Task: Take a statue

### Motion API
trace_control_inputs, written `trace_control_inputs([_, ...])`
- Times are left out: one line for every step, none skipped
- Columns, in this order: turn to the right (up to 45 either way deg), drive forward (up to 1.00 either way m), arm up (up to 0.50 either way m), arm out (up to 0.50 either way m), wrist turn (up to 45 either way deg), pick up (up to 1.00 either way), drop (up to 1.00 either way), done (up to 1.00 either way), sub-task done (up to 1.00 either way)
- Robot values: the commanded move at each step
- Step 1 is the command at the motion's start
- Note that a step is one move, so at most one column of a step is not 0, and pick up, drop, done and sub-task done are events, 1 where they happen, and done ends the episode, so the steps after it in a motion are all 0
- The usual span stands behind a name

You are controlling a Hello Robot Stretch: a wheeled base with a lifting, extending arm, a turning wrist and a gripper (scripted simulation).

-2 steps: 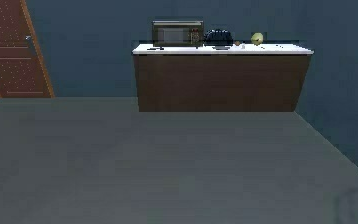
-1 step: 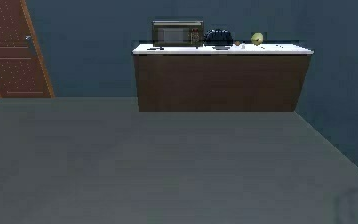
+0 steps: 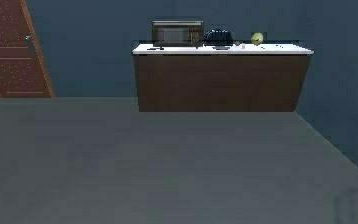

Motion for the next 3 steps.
trace_control_inputs([0.0, 0.0, -0.18, 0.0, 0.0, 0.0, 0.0, 0.0, 0.0])
trace_control_inputs([0.0, 0.0, 0.0, 0.0, 0.0, 1.0, 0.0, 0.0, 0.0])
trace_control_inputs([0.0, 0.0, 0.1, 0.0, 0.0, 0.0, 0.0, 0.0, 0.0])
